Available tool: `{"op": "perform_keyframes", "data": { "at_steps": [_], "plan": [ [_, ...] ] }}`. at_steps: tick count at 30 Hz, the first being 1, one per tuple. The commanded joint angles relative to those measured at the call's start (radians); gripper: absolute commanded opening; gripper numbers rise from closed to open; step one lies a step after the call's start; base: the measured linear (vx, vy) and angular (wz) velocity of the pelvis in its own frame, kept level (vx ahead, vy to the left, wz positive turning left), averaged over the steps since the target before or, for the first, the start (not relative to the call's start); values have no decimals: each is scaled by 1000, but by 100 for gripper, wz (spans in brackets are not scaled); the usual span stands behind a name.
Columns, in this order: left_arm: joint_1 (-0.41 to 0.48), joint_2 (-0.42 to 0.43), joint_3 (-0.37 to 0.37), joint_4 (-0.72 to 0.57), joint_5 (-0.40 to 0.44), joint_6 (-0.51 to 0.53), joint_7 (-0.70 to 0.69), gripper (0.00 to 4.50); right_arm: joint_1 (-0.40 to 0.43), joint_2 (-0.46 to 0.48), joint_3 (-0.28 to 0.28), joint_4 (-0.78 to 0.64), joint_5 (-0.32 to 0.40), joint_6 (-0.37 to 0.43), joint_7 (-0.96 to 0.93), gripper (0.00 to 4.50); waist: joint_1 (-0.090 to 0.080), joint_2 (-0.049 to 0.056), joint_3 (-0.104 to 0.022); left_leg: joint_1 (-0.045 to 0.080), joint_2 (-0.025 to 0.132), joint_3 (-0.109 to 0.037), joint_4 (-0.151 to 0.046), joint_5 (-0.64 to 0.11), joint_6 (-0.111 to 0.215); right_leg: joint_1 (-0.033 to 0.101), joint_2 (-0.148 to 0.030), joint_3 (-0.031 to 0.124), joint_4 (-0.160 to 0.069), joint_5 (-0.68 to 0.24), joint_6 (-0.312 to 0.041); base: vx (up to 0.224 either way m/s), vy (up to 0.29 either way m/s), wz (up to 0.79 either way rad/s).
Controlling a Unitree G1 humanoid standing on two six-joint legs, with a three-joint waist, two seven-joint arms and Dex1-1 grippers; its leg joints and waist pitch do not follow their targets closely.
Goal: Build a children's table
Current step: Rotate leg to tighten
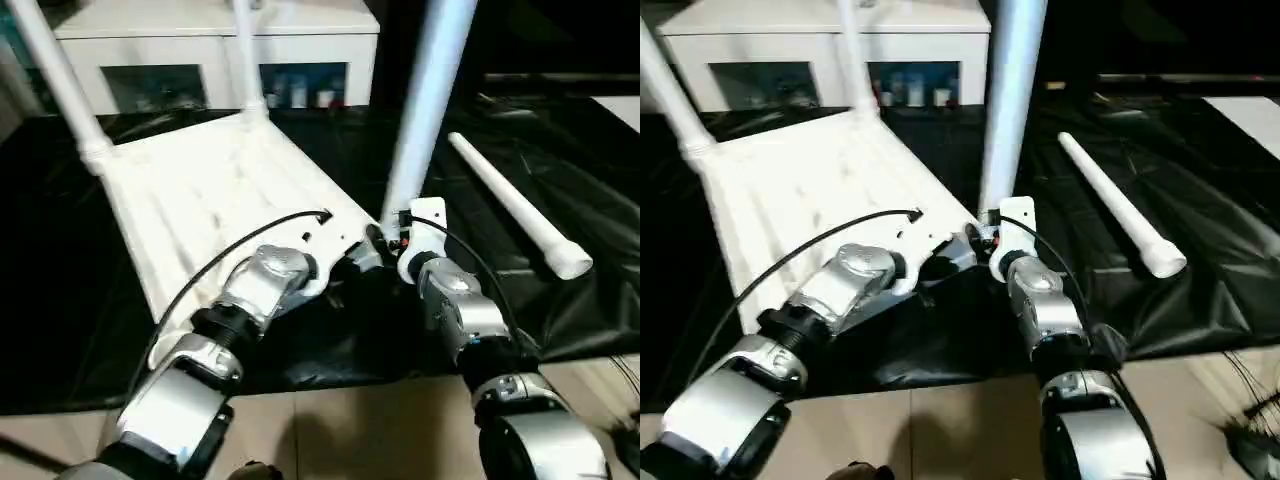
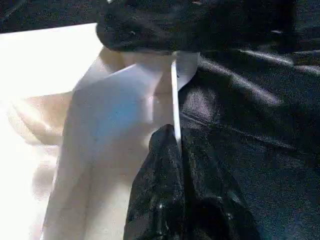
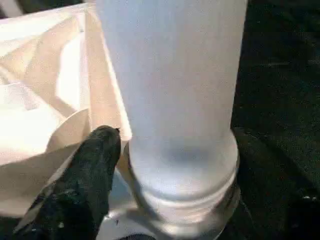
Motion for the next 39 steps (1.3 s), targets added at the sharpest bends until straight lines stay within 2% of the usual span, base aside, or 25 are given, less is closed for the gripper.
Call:
{"op": "perform_keyframes", "data": {
  "at_steps": [1, 3, 5, 6, 7, 8, 9, 10, 11, 13, 14, 16, 17, 18, 19, 23, 24, 27, 28, 30, 31, 39],
  "plan": [
    [19, 22, -8, -25, 12, -18, -24, 0, -1, -5, 37, -46, 9, -4, 67, 388, -2, -6, -69, 32, 55, -40, -88, -432, -15, 30, -50, 33, -80, -276, -185, 0, 0, 0],
    [41, 47, -12, -63, 5, -31, -63, 0, 10, -46, 67, -74, -3, 2, 128, 411, 1, -9, -69, 32, 53, -37, -85, -408, -5, 31, -50, 33, -82, -267, -190, 0, 0, 0],
    [56, 66, -12, -88, -2, -46, -93, 0, 21, -82, 97, -98, -16, 5, 191, 411, 0, -11, -69, 32, 53, -33, -83, -385, 7, 31, -50, 35, -82, -255, -196, 0, 0, 0],
    [78, 97, -11, -124, -16, -56, -143, 0, 42, -142, 144, -142, -31, 6, 296, 411, 8, -11, -71, 33, 55, -34, -81, -368, 13, 35, -50, 33, -81, -251, -194, 0, 0, 0],
    [84, 105, -10, -134, -21, -56, -159, 0, 48, -157, 155, -154, -34, 6, 322, 411, 11, -11, -71, 32, 56, -32, -80, -345, 25, 35, -50, 36, -78, -225, -195, 0, 0, 0],
    [94, 118, -12, -150, -28, -67, -186, 0, 56, -176, 166, -169, -39, 4, 359, 411, 10, -16, -70, 31, 56, -30, -80, -339, 30, 33, -48, 36, -78, -221, -200, 0, 0, 0],
    [94, 118, -12, -150, -28, -67, -186, 0, 56, -176, 166, -169, -39, 4, 359, 411, 12, -14, -70, 31, 56, -31, -79, -333, 31, 34, -48, 36, -76, -217, -203, 0, 0, 0],
    [132, 155, -26, -211, -61, -98, -294, 0, 74, -218, 188, -201, -41, -6, 441, 411, 12, -12, -72, 31, 56, -31, -77, -320, 36, 35, -47, 35, -73, -201, -217, 0, 0, 0],
    [152, 177, -35, -244, -75, -112, -346, 0, 85, -239, 195, -220, -39, -6, 492, 411, 13, -12, -73, 29, 58, -31, -77, -308, 38, 38, -49, 35, -69, -186, -220, 0, 0, 0],
    [175, 208, -47, -285, -87, -116, -402, 0, 100, -271, 207, -245, -38, -7, 563, 411, 17, -12, -75, 31, 62, -28, -74, -276, 56, 35, -45, 36, -62, -136, -236, 0, 0, 0],
    [183, 223, -51, -301, -89, -114, -419, 0, 109, -290, 218, -255, -38, -10, 600, 411, 22, -9, -76, 36, 63, -23, -70, -257, 69, 31, -40, 35, -57, -96, -255, 0, 0, 0],
    [195, 239, -51, -322, -92, -110, -439, 0, 121, -313, 231, -272, -32, -12, 649, 411, 25, -8, -74, 35, 63, -23, -72, -262, 71, 32, -42, 35, -57, -103, -262, 0, 0, 0],
    [198, 243, -51, -328, -93, -108, -444, 0, 124, -319, 235, -278, -29, -12, 661, 411, 25, -14, -72, 34, 63, -22, -72, -267, 69, 32, -42, 36, -58, -116, -260, 0, 0, 0],
    [204, 251, -49, -341, -95, -105, -454, 0, 129, -331, 243, -288, -23, -9, 681, 411, 28, -13, -72, 35, 63, -23, -73, -272, 65, 32, -44, 37, -58, -132, -257, 0, 0, 0],
    [209, 256, -47, -351, -96, -104, -461, 0, 132, -340, 250, -296, -17, -6, 695, 411, 30, -12, -69, 37, 64, -25, -76, -303, 48, 30, -45, 38, -63, -187, -245, 0, 0, 0],
    [218, 268, -42, -373, -103, -100, -476, 0, 128, -341, 248, -300, -2, 8, 725, 411, 28, -14, -70, 38, 63, -27, -79, -331, 23, 29, -46, 39, -66, -231, -231, 0, 0, 0],
    [220, 269, -41, -377, -103, -100, -479, 0, 129, -340, 246, -301, -1, 10, 730, 396, 29, -15, -72, 38, 64, -27, -79, -326, 20, 30, -47, 40, -64, -222, -230, 0, 0, 0],
    [220, 270, -37, -377, -103, -101, -476, 0, 123, -328, 240, -291, 5, 13, 734, 374, 30, -16, -75, 37, 62, -25, -75, -298, 30, 30, -46, 40, -61, -185, -237, 0, 0, 0],
    [222, 272, -36, -383, -104, -99, -480, 0, 123, -325, 239, -288, 6, 12, 747, 353, 31, -15, -76, 36, 61, -24, -73, -282, 36, 32, -46, 39, -59, -167, -241, 0, 0, 0],
    [222, 272, -36, -387, -104, -96, -482, 0, 126, -325, 240, -289, 7, 13, 756, 353, 33, -16, -78, 34, 61, -24, -70, -256, 49, 34, -47, 39, -55, -137, -249, 0, 0, 0],
    [222, 272, -35, -387, -103, -96, -483, 0, 127, -324, 242, -289, 7, 12, 756, 334, 33, -16, -79, 34, 61, -24, -68, -244, 55, 34, -46, 38, -53, -127, -251, 0, 0, 0],
    [224, 274, -38, -390, -99, -93, -491, 0, 139, -323, 246, -295, 12, 11, 773, 277, 33, -14, -78, 35, 61, -25, -69, -261, 47, 34, -45, 37, -55, -155, -249, 0, 0, 0]
  ]
}}
